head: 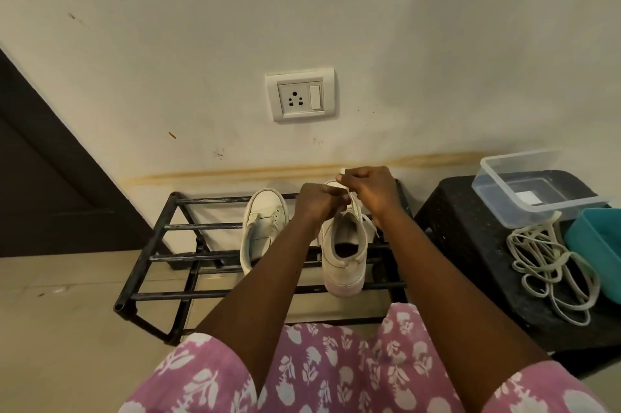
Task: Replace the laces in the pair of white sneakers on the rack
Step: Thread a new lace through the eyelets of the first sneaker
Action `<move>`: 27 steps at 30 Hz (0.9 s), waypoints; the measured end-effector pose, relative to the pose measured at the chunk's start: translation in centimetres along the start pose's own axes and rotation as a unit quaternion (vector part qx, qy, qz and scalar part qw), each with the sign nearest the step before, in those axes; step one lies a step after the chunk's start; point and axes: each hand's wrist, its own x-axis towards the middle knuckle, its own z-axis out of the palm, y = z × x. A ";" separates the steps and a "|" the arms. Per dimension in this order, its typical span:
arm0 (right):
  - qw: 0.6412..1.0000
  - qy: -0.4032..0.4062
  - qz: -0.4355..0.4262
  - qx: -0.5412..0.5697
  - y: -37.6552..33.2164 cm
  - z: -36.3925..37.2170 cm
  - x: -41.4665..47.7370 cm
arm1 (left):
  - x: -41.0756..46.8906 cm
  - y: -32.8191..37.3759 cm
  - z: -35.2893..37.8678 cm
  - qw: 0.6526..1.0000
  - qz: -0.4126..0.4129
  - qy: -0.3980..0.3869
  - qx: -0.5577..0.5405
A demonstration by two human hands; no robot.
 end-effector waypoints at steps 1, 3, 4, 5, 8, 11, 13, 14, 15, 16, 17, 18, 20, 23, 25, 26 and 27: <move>1.000 -0.020 -0.017 -0.011 -0.3 -0.2 0.2 | 0.1 0.0 0.0 0.999 0.022 -0.021 0.020; 0.998 -0.058 -0.032 -0.022 -0.6 -0.6 0.7 | 0.3 -0.1 -0.1 0.997 0.052 -0.048 0.039; 0.997 -0.073 -0.031 -0.022 -0.6 -0.7 0.9 | 0.5 -0.2 -0.1 0.996 0.065 -0.051 0.043; 0.996 -0.085 -0.029 -0.023 -0.6 -0.8 1.1 | 0.6 -0.4 -0.1 0.995 0.075 -0.049 0.049; 0.992 -0.118 -0.033 -0.037 0.0 -0.9 1.3 | 0.8 -0.8 -0.1 0.992 0.100 -0.030 0.072; 0.989 -0.132 -0.035 -0.059 0.9 -0.9 1.0 | 1.1 -1.0 0.0 0.992 0.099 -0.020 0.075; 0.986 -0.125 -0.048 -0.096 1.4 -1.2 0.8 | 1.1 -1.0 0.0 0.994 0.088 -0.026 0.056; 0.985 -0.123 -0.056 -0.112 1.6 -1.3 0.8 | 1.2 -1.1 0.1 0.995 0.082 -0.027 0.044; 0.983 -0.121 -0.062 -0.127 1.7 -1.4 0.8 | 1.2 -1.1 0.1 0.996 0.075 -0.027 0.034; 0.981 -0.118 -0.068 -0.141 1.9 -1.3 0.7 | 1.3 -1.1 0.1 0.997 0.070 -0.023 0.028; 0.979 -0.113 -0.076 -0.153 2.0 -1.3 0.6 | 1.3 -1.2 0.1 0.997 0.065 -0.018 0.025; 0.977 -0.106 -0.086 -0.162 2.0 -1.2 0.6 | 1.3 -1.2 0.0 0.998 0.062 -0.014 0.025; 0.975 -0.091 -0.103 -0.175 2.0 -1.1 0.4 | 1.2 -1.0 -0.1 0.998 0.059 -0.014 0.023; 0.977 -0.083 -0.093 -0.173 1.9 -1.2 0.3 | 1.3 -0.7 -0.4 0.999 0.038 -0.001 0.017; 0.977 -0.079 -0.085 -0.177 2.0 -1.4 0.2 | 1.4 -0.7 -0.6 0.999 0.020 0.008 0.025; 0.977 -0.074 -0.086 -0.181 2.0 -1.4 0.2 | 1.5 -0.7 -0.7 1.000 0.011 0.004 0.026; 0.975 -0.066 -0.092 -0.190 2.1 -1.4 0.2 | 1.5 -0.7 -0.8 1.000 0.004 -0.006 0.023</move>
